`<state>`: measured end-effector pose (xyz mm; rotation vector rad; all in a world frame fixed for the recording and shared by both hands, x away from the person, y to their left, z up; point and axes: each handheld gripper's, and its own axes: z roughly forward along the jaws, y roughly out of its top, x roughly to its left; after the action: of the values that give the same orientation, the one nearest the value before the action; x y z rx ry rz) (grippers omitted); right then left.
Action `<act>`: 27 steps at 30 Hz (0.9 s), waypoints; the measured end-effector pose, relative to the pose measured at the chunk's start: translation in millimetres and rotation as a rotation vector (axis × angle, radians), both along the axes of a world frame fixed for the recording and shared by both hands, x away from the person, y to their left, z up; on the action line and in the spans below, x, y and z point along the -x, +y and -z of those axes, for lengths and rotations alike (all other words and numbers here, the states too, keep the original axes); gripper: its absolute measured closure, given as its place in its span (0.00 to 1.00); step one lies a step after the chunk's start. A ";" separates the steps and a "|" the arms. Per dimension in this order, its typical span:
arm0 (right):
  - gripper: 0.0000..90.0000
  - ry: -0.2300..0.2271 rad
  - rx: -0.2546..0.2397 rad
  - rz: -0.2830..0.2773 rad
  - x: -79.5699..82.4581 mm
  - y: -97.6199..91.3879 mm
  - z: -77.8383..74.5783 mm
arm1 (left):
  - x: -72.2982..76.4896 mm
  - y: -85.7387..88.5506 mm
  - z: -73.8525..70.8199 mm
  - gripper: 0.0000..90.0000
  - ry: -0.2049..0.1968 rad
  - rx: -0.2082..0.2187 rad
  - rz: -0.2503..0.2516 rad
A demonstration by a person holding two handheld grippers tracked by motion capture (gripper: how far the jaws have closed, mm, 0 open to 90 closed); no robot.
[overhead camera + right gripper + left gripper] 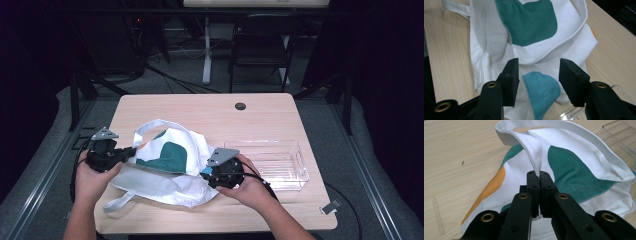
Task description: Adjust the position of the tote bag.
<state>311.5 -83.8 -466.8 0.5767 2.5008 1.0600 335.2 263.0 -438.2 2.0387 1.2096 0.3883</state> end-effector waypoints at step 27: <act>0.75 0.018 0.059 -0.080 -6.2 49.4 4.1 | -0.5 2.7 0.7 0.98 -0.001 0.012 0.007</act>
<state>317.6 -34.4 -470.9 0.4742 2.5812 1.0096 335.7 265.7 -438.9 2.0316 1.2017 0.3776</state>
